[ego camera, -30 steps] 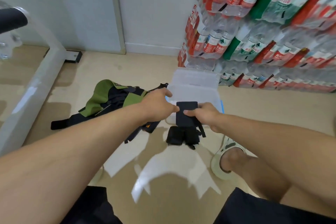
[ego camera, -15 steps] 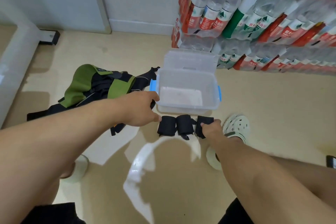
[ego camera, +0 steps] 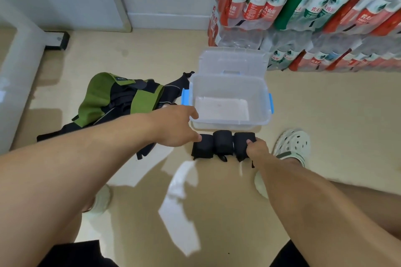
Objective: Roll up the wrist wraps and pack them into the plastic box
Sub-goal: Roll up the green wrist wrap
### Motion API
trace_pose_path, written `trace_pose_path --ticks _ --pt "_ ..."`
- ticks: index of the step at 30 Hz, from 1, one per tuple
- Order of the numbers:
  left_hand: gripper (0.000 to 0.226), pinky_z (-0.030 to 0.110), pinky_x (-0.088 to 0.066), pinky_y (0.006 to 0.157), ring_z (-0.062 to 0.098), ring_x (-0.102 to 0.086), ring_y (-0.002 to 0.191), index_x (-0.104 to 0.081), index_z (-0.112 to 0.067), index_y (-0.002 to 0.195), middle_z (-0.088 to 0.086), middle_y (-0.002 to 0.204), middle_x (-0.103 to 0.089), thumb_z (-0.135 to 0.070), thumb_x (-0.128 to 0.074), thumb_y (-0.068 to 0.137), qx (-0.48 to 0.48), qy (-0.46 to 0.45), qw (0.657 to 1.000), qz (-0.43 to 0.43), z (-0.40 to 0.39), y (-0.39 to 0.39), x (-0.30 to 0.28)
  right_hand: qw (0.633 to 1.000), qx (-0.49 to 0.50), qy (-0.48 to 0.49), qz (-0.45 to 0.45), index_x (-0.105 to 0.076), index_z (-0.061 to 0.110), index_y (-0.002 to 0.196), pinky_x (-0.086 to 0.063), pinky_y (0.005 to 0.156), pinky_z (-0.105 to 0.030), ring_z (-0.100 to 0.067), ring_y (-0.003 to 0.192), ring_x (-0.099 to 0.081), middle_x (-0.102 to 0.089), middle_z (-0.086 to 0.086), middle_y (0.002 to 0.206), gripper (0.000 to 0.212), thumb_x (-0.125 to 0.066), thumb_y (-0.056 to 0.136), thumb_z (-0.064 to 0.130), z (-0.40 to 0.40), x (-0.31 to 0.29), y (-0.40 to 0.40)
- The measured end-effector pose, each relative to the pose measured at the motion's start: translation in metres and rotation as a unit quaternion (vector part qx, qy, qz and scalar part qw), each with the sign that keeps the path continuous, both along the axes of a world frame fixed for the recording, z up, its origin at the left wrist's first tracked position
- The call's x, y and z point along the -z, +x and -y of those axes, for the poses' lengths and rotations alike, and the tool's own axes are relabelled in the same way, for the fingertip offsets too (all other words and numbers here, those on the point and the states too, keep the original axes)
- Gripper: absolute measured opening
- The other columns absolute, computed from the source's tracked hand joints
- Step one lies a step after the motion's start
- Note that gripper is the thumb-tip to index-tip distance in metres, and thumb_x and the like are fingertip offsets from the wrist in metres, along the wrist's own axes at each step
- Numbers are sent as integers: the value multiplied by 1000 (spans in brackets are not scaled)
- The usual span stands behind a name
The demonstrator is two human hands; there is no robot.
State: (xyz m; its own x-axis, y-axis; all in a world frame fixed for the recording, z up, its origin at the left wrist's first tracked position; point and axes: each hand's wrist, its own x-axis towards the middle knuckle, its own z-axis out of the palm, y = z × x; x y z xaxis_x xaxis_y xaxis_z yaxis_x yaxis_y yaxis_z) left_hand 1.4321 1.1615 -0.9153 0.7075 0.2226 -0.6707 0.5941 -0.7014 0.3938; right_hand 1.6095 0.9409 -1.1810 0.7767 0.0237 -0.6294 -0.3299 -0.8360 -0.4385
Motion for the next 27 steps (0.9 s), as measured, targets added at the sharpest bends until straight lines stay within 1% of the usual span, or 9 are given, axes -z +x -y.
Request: trace_pose_path --ticks 2,8,11,14,17,20,23,25,27 --pt "64 26 -39 95 20 -49 130 -37 -27 151 -3 149 -47 -46 -62 96 -5 2 1000 -1 -2 -3 -2 1000 -1 -1 10 -57 2 135 -46 104 -42 -40 121 -58 -63 -21 133 34 -48 107 19 0 2 0" --pt "64 27 -41 100 19 -54 125 -41 -26 150 -4 145 -51 -44 -66 94 -34 3 999 0 -10 -13 -7 1000 -5 11 11 -55 0 139 -42 104 -40 -41 123 -57 -61 -22 135 36 -41 107 8 3 1 -1" --pt "65 28 -39 104 20 -49 131 -40 -26 151 -4 150 -47 -44 -67 94 -43 8 999 0 -14 -19 -9 1000 -7 11 -2 -56 -1 138 -45 102 -41 -41 117 -59 -62 -23 132 36 -39 107 6 6 -2 -1" --pt "65 27 -40 99 20 -50 129 -40 -26 151 -4 150 -46 -44 -67 94 -46 14 999 -1 -19 -24 -12 999 -34 4 -8 -56 0 138 -47 100 -42 -36 106 -58 -62 -22 130 38 -37 105 5 6 -8 -2" --pt "64 27 -41 94 20 -52 126 -41 -27 150 -4 150 -47 -45 -66 94 -53 23 998 2 -25 -27 -16 1000 -18 -14 0 -48 1 146 -42 105 -40 -40 127 -54 -55 -21 143 43 -38 104 3 0 -20 -8" --pt "64 30 -40 104 22 -49 133 -41 -27 150 -2 150 -49 -45 -66 94 -61 36 997 6 -31 -31 -20 998 6 -13 59 -51 6 145 -45 102 -40 -38 127 -55 -57 -18 142 48 -42 99 0 -5 -29 -19" --pt "65 31 -38 106 23 -47 135 -40 -24 151 0 149 -49 -43 -65 95 -71 40 997 4 -37 -36 -24 991 8 -15 130 -66 21 120 -53 94 -41 -34 114 -61 -65 -10 124 40 -48 88 3 -8 -33 -32" --pt "65 31 -38 106 23 -47 136 -39 -22 152 1 149 -50 -41 -65 95 -76 46 996 5 -40 -39 -27 991 -16 -13 130 -65 25 99 -53 83 -37 -30 98 -64 -66 -3 107 30 -50 85 3 -14 -38 -44" --pt "65 32 -38 108 24 -46 137 -40 -20 152 3 150 -48 -40 -65 96 -83 57 995 11 -45 -44 -29 990 -68 -20 122 -64 27 93 -47 74 -31 -26 87 -61 -63 2 101 29 -50 86 3 -25 -45 -59"
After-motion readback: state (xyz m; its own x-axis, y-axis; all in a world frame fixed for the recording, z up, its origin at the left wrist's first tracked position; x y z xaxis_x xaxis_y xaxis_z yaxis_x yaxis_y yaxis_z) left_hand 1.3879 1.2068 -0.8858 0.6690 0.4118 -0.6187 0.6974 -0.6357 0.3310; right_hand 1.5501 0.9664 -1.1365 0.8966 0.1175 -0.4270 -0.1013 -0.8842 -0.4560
